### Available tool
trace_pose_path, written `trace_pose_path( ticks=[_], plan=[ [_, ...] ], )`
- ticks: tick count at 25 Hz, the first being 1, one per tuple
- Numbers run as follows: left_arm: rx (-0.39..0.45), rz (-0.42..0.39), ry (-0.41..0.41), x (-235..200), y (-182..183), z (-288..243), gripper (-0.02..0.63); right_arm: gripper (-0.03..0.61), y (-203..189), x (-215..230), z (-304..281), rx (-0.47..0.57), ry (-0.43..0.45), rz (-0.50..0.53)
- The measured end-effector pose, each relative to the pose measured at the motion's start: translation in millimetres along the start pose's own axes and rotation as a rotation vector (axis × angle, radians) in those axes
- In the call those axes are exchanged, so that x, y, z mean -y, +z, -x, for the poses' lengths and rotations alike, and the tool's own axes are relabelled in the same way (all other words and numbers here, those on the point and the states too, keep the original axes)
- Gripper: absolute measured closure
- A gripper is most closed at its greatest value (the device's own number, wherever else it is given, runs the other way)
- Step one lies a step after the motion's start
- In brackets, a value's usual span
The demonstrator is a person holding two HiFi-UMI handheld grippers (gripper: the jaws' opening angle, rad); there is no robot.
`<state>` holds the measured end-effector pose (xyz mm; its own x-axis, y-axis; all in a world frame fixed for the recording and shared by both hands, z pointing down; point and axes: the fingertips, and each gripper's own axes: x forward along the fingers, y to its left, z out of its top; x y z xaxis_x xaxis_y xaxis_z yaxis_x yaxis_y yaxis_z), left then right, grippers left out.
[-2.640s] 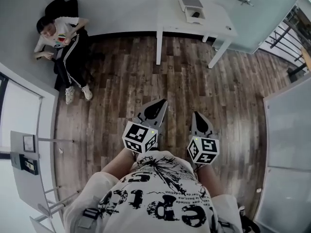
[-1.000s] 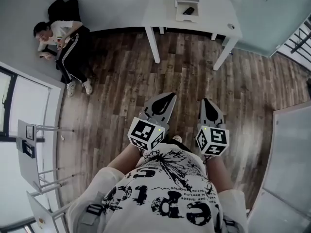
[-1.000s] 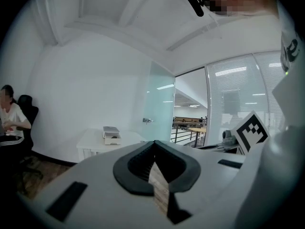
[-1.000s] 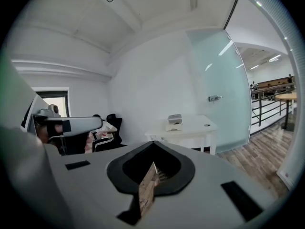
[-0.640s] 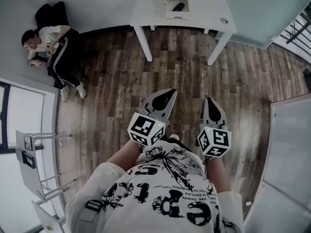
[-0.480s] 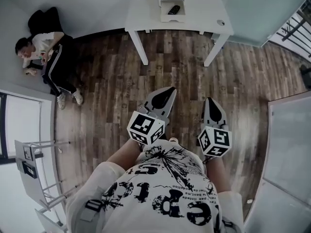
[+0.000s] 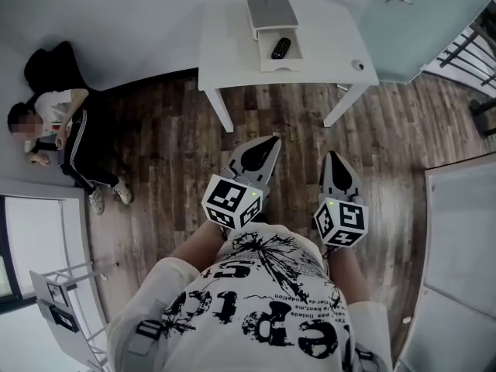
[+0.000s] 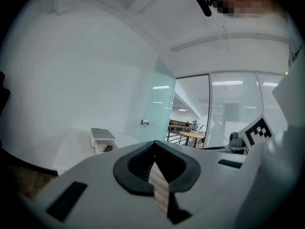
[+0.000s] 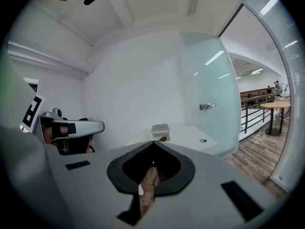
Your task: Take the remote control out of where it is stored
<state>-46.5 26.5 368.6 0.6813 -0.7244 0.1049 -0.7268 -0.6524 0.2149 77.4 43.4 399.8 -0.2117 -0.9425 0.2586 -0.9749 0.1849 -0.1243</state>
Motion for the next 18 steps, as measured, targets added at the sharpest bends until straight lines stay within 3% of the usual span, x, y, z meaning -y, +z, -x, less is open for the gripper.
trace_pose_path(
  ticks=[11, 18],
  plan=[
    [-0.017, 0.028, -0.020, -89, 14, -33, 0.604, 0.577, 12, -24, -87, -0.030, -0.035, 0.010],
    [-0.017, 0.042, 0.052, -117, 14, -54, 0.604, 0.577, 18, -20, -134, -0.041, 0.035, 0.019]
  ],
)
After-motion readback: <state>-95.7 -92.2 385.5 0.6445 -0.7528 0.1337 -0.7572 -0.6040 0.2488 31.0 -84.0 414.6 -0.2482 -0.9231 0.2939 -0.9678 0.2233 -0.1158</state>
